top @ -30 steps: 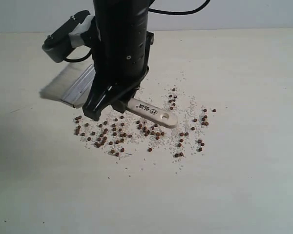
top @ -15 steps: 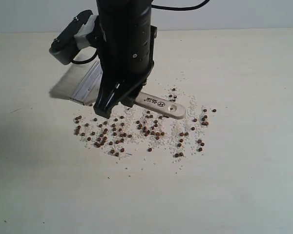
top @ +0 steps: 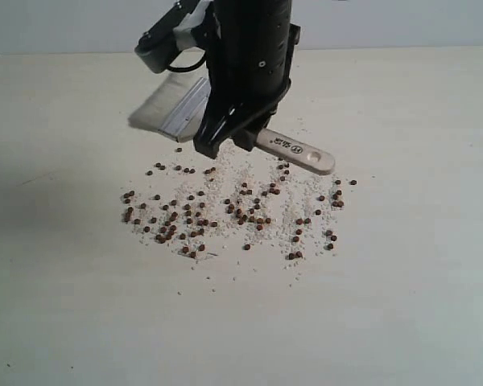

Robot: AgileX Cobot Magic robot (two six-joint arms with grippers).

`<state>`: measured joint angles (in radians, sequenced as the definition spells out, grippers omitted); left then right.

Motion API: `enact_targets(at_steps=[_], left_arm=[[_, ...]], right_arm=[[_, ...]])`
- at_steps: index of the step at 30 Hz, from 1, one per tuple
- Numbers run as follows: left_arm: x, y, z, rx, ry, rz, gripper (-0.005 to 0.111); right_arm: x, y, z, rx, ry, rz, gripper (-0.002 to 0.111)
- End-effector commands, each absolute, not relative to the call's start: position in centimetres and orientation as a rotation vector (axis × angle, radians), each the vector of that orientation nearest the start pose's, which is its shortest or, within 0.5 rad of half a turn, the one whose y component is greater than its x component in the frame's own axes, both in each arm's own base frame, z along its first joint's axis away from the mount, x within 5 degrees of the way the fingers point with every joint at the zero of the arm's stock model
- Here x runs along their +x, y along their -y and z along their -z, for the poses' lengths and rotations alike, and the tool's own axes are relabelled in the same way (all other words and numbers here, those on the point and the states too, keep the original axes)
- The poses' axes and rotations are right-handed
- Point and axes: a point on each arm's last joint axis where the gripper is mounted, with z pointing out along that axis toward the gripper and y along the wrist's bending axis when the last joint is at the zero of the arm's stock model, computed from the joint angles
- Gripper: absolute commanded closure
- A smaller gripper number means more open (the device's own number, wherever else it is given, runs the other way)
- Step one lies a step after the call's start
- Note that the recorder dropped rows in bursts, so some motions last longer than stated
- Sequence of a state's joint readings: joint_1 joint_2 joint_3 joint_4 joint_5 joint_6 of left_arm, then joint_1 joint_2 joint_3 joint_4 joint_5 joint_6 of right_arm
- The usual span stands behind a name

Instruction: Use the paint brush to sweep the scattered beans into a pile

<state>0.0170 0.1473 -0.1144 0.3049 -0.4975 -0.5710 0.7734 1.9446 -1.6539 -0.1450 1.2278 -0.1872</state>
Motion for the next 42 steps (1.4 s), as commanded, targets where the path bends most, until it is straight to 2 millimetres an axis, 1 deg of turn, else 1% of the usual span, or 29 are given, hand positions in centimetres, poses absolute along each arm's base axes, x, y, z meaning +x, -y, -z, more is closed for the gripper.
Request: enact_targets(at_steps=[1,3,4,5,7,8,10,11,13,15,17,19,20,22,24,26,28,30,35,37,39,42], left_arm=[[9.2,0.6,-33.0,-0.064,-1.156,0.235,0.107],[12.0,0.8,-34.4,0.007,-1.282,0.161,0.107],[14.0,0.9,-35.6,0.065,-1.355,0.100,0.107],[15.3,0.8,-36.1,0.102,-1.429,0.034,0.107],[18.0,0.4,-37.3,0.261,-1.530,-0.186,0.107],[18.9,0.3,-37.9,0.339,-1.542,-0.288,0.107],[20.6,-0.1,-38.2,0.538,-1.558,-0.547,0.107],[21.2,-0.1,-38.2,0.622,-1.546,-0.632,0.107],[22.4,0.1,-37.8,0.767,-1.517,-0.711,0.107],[23.4,1.0,-36.9,0.924,-1.468,-0.706,0.107],[23.9,1.8,-35.9,1.066,-1.420,-0.678,0.107],[24.3,2.6,-35.0,1.197,-1.375,-0.636,0.107],[24.5,2.8,-34.6,1.231,-1.368,-0.622,0.107],[25.1,3.0,-33.8,1.264,-1.377,-0.589,0.107],[25.4,3.2,-33.1,1.287,-1.388,-0.555,0.107],[25.8,3.4,-32.2,1.311,-1.403,-0.524,0.107],[26.1,3.9,-31.5,1.356,-1.405,-0.522,0.107],[26.5,4.6,-30.9,1.376,-1.412,-0.514,0.107],[27.5,7.4,-28.7,1.462,-1.428,-0.485,0.106],[27.8,8.6,-27.9,1.502,-1.426,-0.535,0.102],[28.0,9.6,-27.2,1.559,-1.408,-0.599,0.095],[28.2,11.2,-25.9,1.665,-1.356,-0.648,0.080]], right_arm=[[30.4,-26.1,-25.8,-1.384,-2.606,0.134,0.108],[30.8,-25.6,-25.8,-1.364,-2.619,0.133,0.108],[30.9,-25.5,-25.8,-1.358,-2.623,0.130,0.108],[31.0,-25.3,-25.8,-1.349,-2.629,0.125,0.108],[31.2,-25.1,-25.8,-1.332,-2.641,0.113,0.108],[31.3,-25.0,-25.8,-1.327,-2.644,0.110,0.108],[31.3,-25.0,-25.7,-1.336,-2.645,0.102,0.108],[31.4,-25.0,-25.6,-1.346,-2.642,0.099,0.108],[32.1,-24.7,-25.7,-1.320,-2.647,0.102,0.108],[33.4,-24.2,-25.7,-1.272,-2.662,0.087,0.108],[34.4,-23.6,-25.6,-1.224,-2.688,0.027,0.108],[35.1,-23.2,-25.4,-1.226,-2.694,-0.042,0.108],[35.5,-22.9,-25.2,-1.227,-2.700,-0.065,0.108],[36.2,-22.4,-24.9,-1.212,-2.710,-0.129,0.108],[37.0,-21.7,-24.5,-1.193,-2.726,-0.141,0.108],[37.3,-21.4,-23.8,-1.191,-2.742,-0.170,0.108],[37.4,-21.7,-23.2,-1.215,-2.747,-0.212,0.108],[37.4,-22.0,-22.7,-1.241,-2.744,-0.250,0.108],[37.9,-22.5,-22.7,-1.238,-2.726,-0.299,0.108],[38.0,-22.6,-23.0,-1.242,-2.713,-0.298,0.108],[38.0,-22.6,-23.0,-1.242,-2.713,-0.298,0.108],[38.1,-22.5,-22.9,-1.250,-2.712,-0.282,0.108]])
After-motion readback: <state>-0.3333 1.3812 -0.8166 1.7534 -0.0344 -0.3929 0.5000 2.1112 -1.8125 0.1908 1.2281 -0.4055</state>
